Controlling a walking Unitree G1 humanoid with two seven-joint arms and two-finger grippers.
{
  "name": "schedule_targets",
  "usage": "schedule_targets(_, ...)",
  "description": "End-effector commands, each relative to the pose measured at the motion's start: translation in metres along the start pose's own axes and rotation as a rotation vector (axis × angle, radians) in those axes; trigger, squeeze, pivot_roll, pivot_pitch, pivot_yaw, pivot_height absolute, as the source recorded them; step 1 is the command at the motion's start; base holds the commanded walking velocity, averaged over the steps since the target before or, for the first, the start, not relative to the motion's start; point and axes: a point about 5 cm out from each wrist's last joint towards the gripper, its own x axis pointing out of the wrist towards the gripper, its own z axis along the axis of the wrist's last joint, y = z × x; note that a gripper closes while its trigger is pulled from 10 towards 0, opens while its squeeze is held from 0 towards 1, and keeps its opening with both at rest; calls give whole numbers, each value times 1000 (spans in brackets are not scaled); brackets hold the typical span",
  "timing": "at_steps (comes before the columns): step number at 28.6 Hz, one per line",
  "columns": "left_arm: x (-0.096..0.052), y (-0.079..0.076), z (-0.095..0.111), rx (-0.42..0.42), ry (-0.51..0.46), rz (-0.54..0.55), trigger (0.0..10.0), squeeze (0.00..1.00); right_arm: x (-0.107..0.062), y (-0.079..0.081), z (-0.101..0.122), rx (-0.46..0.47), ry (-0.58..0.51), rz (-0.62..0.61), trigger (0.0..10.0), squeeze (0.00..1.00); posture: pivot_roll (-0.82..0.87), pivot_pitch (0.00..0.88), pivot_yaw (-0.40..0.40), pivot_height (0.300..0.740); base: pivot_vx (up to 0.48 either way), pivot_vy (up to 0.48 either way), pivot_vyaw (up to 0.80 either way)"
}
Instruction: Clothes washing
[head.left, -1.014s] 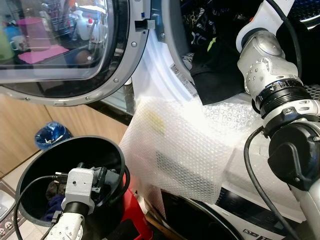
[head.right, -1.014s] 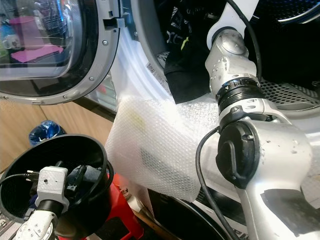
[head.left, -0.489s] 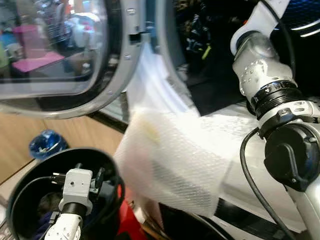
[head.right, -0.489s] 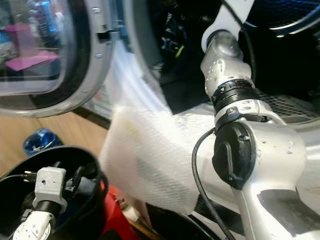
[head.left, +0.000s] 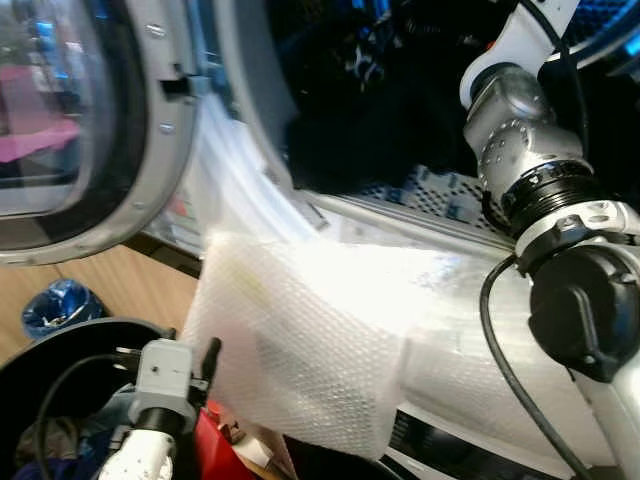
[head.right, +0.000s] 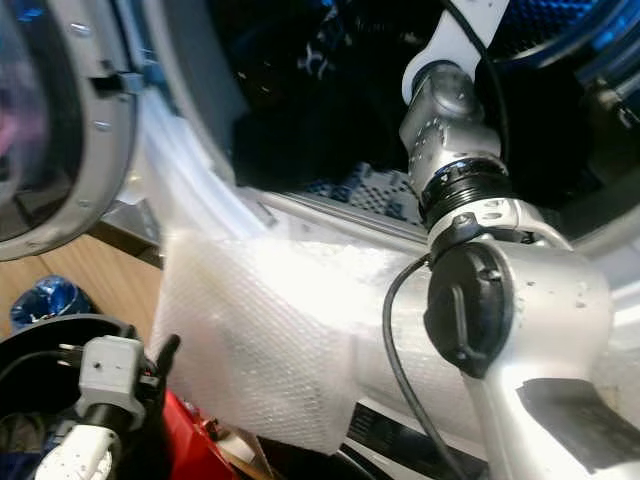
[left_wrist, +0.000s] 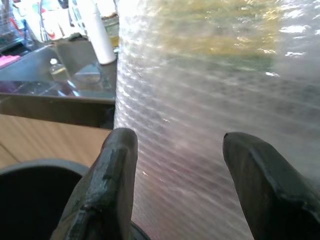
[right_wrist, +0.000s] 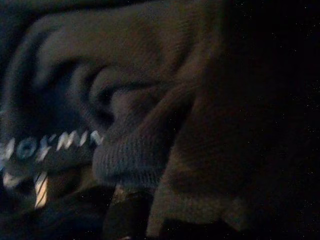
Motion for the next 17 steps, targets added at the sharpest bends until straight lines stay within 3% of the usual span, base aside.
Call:
schedule_targets(1, -3, 9, -2, 14, 8, 19, 10000, 0, -2, 14, 20, 29, -68, 21, 10000, 0, 145, 27, -19, 740, 0, 0, 0)
schedule_targets(2, -4, 8, -1, 6, 8, 14, 10000, 0, -3, 15, 44, 63, -141, 11, 10000, 0, 149, 24, -21, 740, 0, 0, 0)
schedule_targets(6, -4, 9, -1, 7, 3, 20, 10000, 0, -7, 19, 81, 66, -263, 5, 10000, 0, 153, 27, -26, 740, 0, 0, 0)
schedule_targets(10, -5, 9, -1, 1, 3, 29, 10000, 0, -10, 21, 96, 65, -311, -11, 10000, 0, 151, 32, -28, 740, 0, 0, 0)
schedule_targets(13, -5, 6, -2, -6, 8, 20, 10000, 0, -10, 28, 84, -33, -295, 17, 10000, 0, 144, 28, -28, 740, 0, 0, 0)
schedule_targets(14, -5, 5, -2, -5, 9, 12, 10000, 0, -8, 29, 68, -89, -253, 18, 10000, 0, 142, 29, -24, 740, 0, 0, 0)
schedule_targets(17, -4, 3, -2, -9, 11, -2, 10000, 0, -5, 28, 32, -132, -137, 32, 10000, 0, 141, 22, -19, 740, 0, 0, 0)
